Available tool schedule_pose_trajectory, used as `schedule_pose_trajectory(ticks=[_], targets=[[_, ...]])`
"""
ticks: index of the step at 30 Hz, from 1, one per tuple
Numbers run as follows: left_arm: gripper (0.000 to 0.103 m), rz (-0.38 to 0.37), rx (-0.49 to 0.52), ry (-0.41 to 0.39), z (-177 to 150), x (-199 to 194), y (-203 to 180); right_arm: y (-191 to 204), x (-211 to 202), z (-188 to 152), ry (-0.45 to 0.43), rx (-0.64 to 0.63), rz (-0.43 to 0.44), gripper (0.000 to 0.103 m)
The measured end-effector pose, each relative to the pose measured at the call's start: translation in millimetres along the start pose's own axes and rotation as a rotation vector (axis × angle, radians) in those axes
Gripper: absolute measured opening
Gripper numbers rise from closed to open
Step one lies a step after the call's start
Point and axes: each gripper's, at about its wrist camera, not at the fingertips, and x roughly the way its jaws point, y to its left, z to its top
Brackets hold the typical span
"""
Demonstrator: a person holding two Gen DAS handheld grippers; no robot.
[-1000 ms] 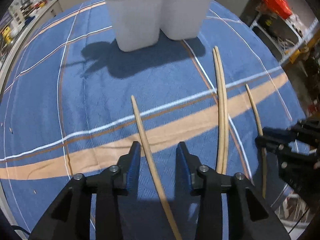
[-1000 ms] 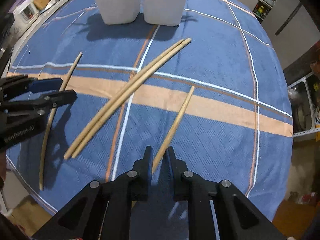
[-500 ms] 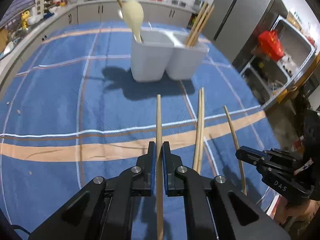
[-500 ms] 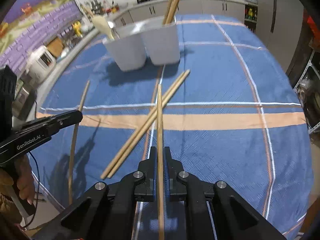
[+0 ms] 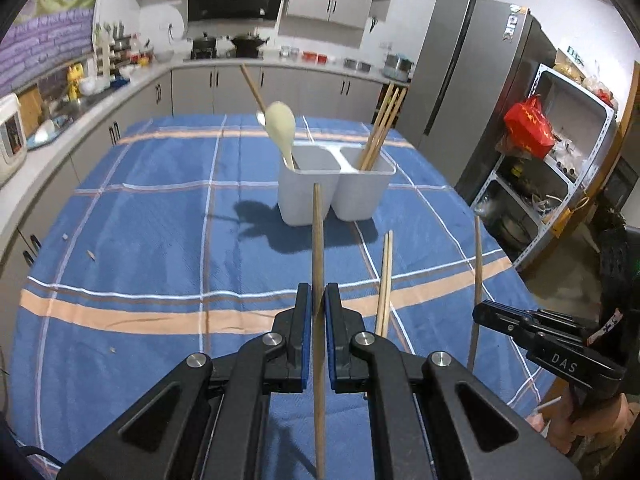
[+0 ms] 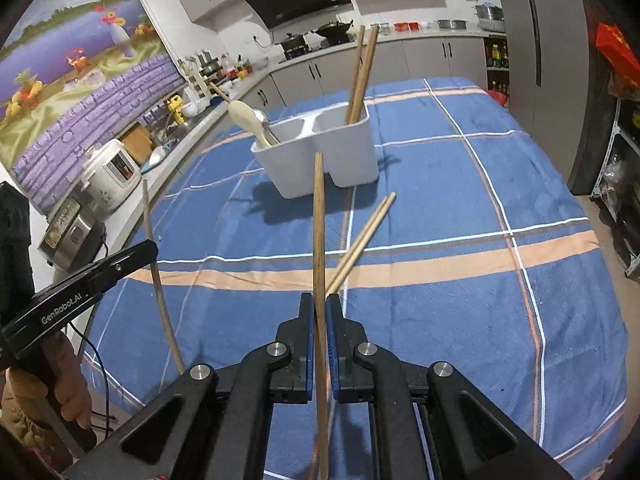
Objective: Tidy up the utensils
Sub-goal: 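Lift both held chopsticks up above the white holder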
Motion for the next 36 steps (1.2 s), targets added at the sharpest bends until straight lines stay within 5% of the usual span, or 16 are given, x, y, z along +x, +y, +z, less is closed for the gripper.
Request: schedule_pose_trajectory(ticks=[18,36], targets=[[0.006,-0.020,0.040,-0.170,19,-63,-9,33,-39,16,-0.160,-0.059,0.019,0.006],[0.006,-0.008,0.062,-0.362,130,-59,-18,20,-56,113,-0.309,-0.037,0.010,0.006]])
